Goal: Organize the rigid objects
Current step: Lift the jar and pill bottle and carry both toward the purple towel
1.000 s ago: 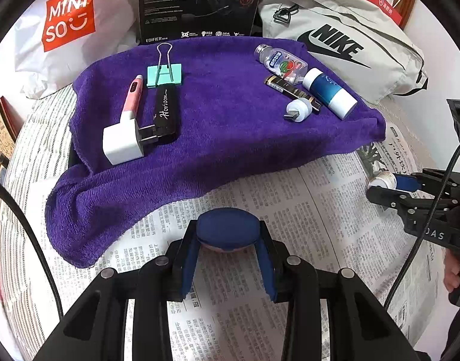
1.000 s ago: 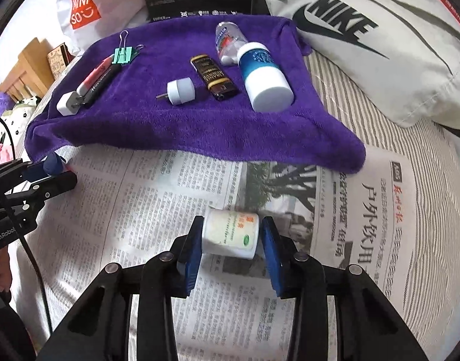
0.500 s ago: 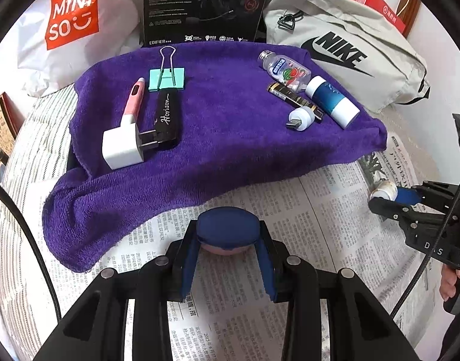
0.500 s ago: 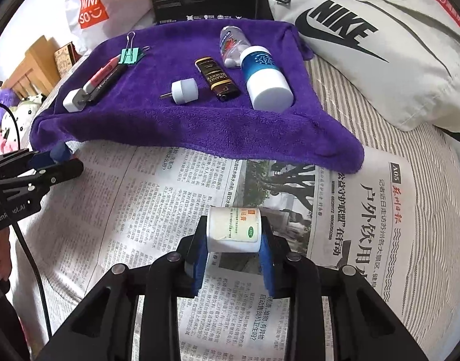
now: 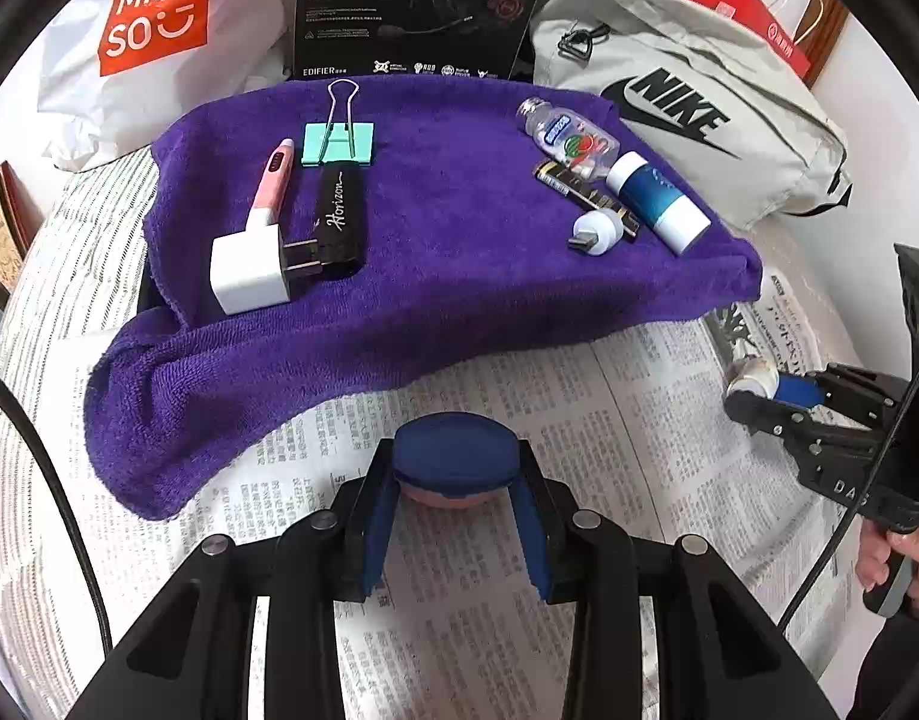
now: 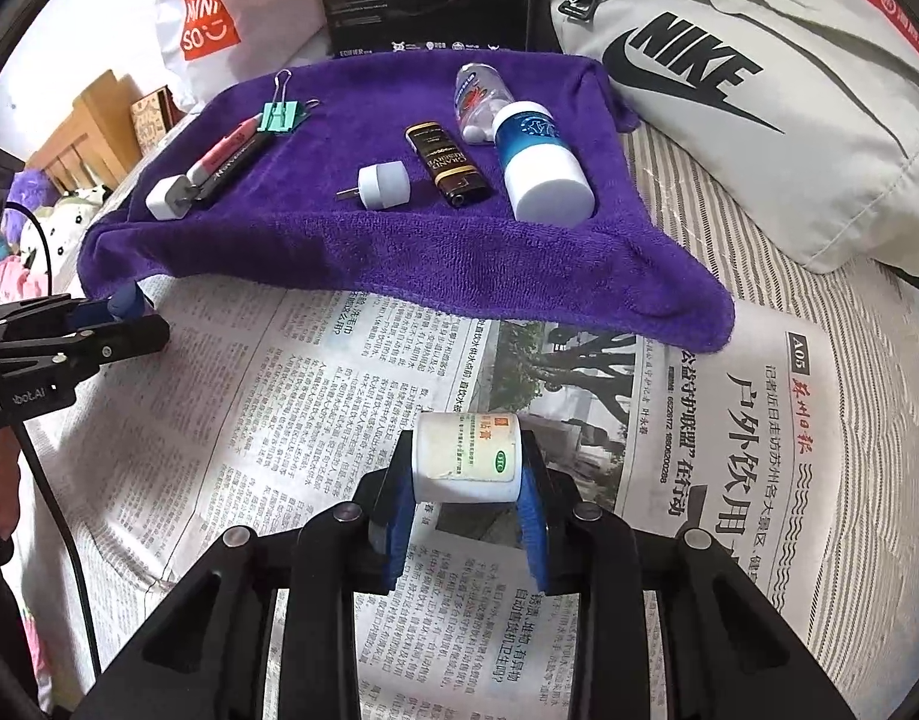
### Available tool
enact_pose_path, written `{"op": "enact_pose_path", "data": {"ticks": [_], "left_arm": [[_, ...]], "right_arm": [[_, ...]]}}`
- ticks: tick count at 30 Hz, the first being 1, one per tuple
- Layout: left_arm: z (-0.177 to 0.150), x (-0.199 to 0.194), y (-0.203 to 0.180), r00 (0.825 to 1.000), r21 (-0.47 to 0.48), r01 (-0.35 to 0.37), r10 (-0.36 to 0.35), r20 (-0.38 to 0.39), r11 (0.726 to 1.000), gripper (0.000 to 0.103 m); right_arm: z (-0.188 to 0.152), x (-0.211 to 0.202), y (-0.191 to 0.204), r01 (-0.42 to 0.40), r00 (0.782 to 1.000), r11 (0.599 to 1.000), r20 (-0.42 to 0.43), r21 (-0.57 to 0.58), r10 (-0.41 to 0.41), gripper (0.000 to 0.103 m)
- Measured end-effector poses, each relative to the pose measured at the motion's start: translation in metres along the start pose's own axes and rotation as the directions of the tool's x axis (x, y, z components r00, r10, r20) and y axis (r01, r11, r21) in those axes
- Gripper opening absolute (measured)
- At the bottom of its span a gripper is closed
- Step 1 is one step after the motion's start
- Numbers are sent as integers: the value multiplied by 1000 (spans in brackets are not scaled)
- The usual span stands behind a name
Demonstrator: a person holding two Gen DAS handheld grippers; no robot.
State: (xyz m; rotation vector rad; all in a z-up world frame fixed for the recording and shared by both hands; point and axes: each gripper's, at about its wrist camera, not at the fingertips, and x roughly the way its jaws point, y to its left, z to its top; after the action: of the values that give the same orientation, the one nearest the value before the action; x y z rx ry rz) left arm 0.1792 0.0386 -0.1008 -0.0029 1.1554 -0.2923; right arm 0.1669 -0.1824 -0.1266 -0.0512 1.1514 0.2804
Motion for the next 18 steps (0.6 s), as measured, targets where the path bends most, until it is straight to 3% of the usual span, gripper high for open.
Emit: {"op": "enact_pose_path", "data": {"ticks": [11,18], "left_arm": [[8,-27,0,999,12,-32,31,26,999,34],[27,-38,1,997,33,-52,50,54,998,34]], "right_arm": [[12,-26,-7,-144,989,989,38,11,144,31],[43,-35,-5,-156,985,987,68,-33,158,31]]}}
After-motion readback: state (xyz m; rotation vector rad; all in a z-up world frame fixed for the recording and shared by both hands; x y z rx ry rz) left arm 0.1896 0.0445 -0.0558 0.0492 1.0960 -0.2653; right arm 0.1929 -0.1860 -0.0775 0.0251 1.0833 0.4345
